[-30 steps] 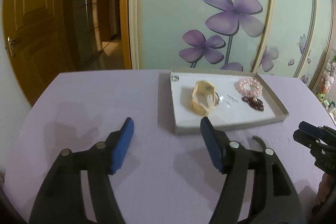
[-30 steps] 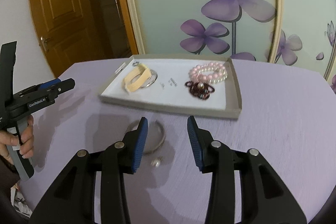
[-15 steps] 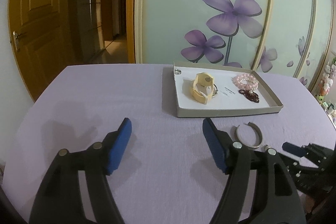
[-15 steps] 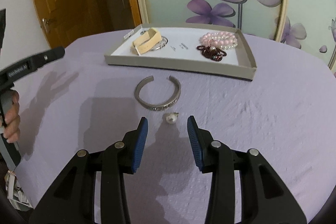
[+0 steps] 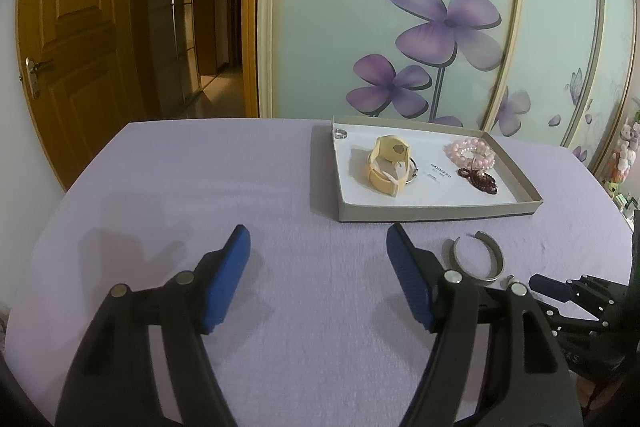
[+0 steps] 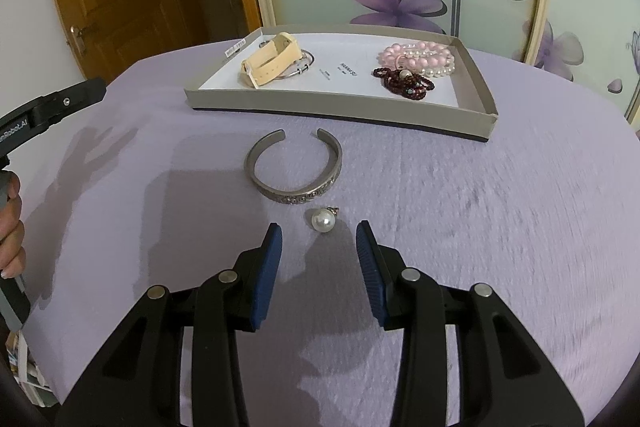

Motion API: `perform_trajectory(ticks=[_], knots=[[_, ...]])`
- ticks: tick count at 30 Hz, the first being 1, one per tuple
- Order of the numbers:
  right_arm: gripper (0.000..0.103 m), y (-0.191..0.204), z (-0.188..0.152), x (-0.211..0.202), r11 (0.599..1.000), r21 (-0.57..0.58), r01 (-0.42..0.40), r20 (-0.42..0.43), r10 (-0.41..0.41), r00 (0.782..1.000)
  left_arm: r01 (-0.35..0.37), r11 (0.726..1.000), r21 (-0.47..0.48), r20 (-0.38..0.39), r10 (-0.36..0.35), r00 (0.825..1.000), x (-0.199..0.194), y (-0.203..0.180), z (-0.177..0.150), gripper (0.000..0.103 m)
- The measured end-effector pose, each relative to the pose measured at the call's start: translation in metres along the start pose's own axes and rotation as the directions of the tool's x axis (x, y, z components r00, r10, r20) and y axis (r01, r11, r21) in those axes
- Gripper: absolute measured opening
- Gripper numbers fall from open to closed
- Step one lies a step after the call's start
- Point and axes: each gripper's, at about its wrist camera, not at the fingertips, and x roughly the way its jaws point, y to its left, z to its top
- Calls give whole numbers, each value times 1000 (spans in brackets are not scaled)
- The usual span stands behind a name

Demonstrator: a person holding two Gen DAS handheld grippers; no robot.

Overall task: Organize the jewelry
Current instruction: 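Grasp the second pearl stud earring with the right gripper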

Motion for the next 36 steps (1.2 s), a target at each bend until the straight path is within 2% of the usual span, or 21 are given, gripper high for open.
perform_trajectory(ticks=[15,25,27,36], knots=[[23,6,8,14,999,-19,28,-29,-28,999,-2,1000,-1,-3,2,1000,3,1,-2,70],[21,7,9,15,999,-24,37,-31,-38,999,-1,1000,3,-13,1,1000,8,2,-7,70],[14,6,9,15,999,-22,45,-31,-45,998,-1,1000,5,-16,1,1000,8,0,-6,70],[14,-3,5,8,999,0,34,-32,-34,999,15,1000,18,-38,-15,999,11,-11,-10,70]])
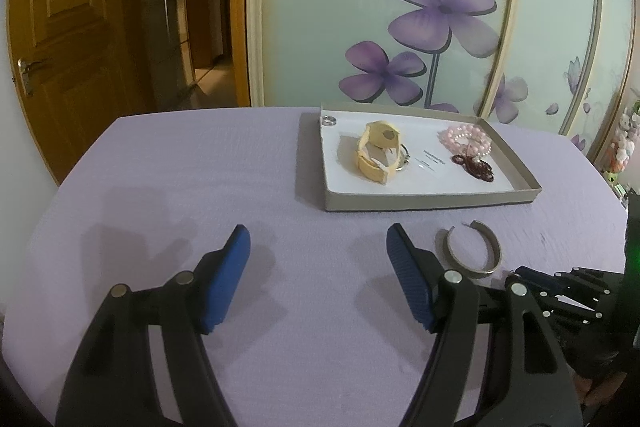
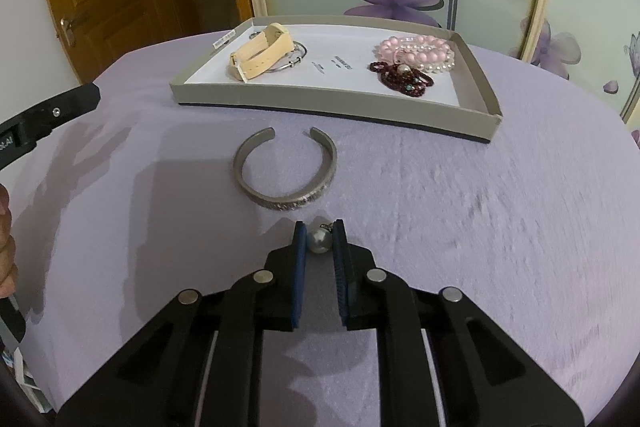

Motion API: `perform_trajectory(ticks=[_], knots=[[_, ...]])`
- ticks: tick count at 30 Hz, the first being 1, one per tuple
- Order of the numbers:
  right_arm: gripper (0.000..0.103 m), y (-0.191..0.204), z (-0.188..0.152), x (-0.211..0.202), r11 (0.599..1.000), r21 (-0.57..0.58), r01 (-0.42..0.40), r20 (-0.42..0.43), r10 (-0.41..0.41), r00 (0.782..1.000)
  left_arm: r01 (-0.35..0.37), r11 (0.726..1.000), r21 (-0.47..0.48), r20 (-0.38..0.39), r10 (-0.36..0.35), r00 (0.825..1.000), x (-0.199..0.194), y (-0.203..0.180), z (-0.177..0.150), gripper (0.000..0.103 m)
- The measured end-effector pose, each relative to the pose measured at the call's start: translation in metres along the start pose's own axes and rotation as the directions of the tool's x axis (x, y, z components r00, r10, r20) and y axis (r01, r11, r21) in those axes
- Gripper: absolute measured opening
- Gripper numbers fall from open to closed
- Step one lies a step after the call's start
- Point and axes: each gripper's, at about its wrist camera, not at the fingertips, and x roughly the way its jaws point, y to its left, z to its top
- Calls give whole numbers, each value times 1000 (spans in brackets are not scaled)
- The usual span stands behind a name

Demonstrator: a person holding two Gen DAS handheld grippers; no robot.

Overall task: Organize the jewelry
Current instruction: 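Grasp the second pearl stud earring with the right gripper, then grasp the silver cuff bangle with the left gripper while the right holds the earring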

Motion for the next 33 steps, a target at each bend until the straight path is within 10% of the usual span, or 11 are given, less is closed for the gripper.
perform_trajectory(ticks=[14,33], knots=[[14,-49,-10,-41,995,86,46,77,-53,996,114,991,73,-102,-106,989,30,-89,-16,85],[14,-91,-19,-57,987,157,45,112,-63,992,27,995,100,-238,-3,971,92,-159,-13,88]])
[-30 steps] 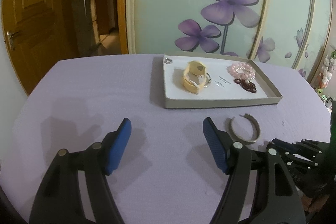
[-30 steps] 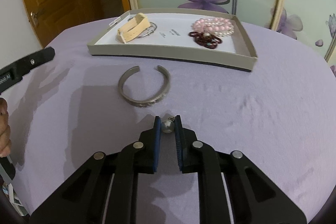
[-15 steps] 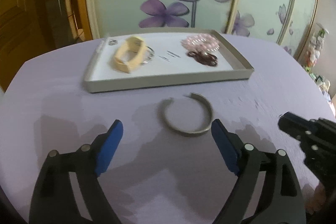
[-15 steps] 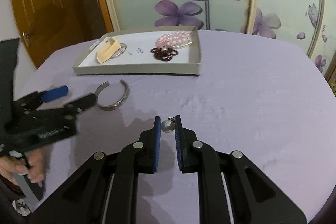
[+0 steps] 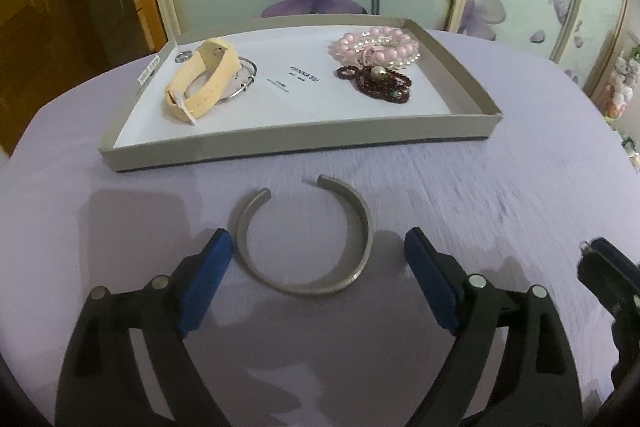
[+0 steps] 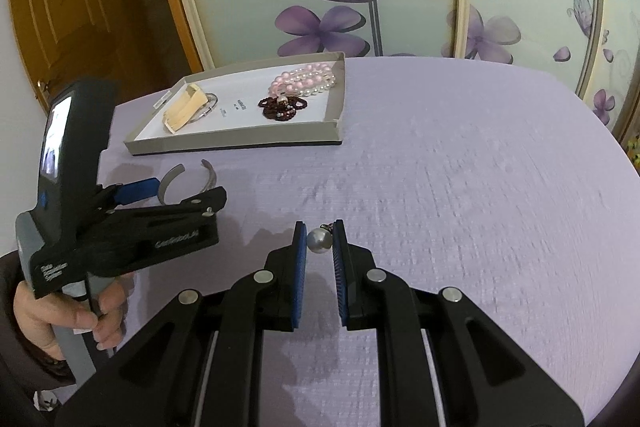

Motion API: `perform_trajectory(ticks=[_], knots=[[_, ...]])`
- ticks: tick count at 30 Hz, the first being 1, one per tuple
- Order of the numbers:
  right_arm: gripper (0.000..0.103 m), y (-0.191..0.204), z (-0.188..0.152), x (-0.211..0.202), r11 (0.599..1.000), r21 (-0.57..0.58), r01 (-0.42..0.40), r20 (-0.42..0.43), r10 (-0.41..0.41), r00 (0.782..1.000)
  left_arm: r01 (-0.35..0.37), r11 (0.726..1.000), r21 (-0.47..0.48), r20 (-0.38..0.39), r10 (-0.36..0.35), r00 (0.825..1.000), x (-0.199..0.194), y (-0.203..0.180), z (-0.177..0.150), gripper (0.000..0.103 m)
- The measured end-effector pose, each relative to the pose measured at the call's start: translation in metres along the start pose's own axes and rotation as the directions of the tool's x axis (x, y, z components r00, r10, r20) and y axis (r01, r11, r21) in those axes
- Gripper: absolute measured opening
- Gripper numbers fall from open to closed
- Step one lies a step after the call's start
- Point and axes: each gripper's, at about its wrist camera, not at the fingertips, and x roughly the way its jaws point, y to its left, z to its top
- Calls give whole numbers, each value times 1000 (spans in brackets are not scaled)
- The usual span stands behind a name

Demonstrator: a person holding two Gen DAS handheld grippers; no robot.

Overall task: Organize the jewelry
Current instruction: 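Grasp the silver cuff bangle with the left gripper while the right holds the earring, then carry the silver cuff and pearl earring over the tray with both grippers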

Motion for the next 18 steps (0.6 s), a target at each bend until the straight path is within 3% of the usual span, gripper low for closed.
perform_trajectory(ticks=[4,7,18], knots=[[14,-3,-1,-1,1000,2,-2,2,2,1000,-10,1000,-16,2,10,1000,3,-1,6,85],[14,-3,-1,-2,1000,1,-4,3,4,1000,-25,999,-32,17,25,1000,1,2,8,68],[14,11,1,-7,999,-28,-29,15,30,999,-32,998,-57,30,34,999,-11,37,3,67]])
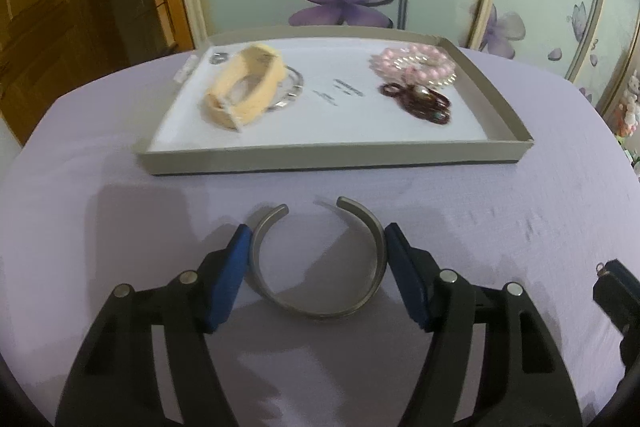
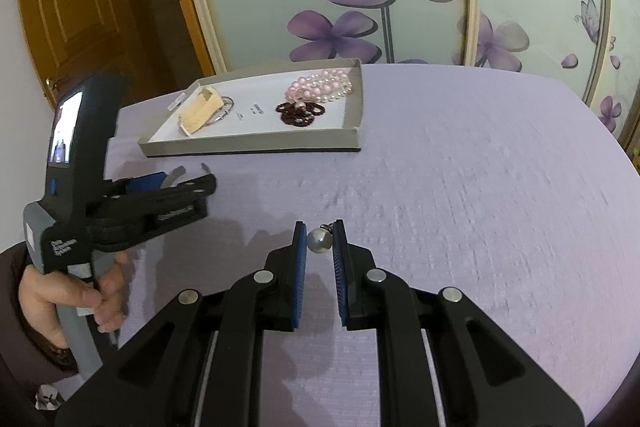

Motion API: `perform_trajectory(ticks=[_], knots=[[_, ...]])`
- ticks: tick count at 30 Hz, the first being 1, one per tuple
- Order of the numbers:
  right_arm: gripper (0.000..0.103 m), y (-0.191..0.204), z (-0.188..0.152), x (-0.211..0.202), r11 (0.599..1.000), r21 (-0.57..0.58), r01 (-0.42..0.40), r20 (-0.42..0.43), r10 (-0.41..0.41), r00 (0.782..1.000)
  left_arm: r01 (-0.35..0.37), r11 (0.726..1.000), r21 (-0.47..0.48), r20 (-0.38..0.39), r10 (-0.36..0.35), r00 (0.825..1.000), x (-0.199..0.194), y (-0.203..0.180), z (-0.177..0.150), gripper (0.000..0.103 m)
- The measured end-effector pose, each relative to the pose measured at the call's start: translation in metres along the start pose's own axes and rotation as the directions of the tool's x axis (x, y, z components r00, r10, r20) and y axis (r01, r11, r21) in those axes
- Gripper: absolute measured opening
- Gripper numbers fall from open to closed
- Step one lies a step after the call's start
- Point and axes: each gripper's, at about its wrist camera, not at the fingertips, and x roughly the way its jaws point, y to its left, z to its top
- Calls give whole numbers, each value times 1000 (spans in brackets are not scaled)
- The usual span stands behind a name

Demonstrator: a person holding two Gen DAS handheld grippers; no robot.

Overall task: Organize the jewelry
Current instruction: 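Carry the silver cuff and pearl earring over the tray with both grippers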

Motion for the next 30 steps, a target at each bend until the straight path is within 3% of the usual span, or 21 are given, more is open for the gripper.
perform_trajectory(ticks=[9,16,30], knots=[[14,17,4,2,999,-27,-23,-3,23,1000,-11,1000,0,102,11,995,-36,43,5,67],[14,27,9,4,999,-39,-31,2,32,999,24,1000,-11,165,-22,986,-52,56,20,67],[14,38,68,18,998,-43,-43,91,47,995,48,999,-15,240,-43,970,-35,57,75,67]])
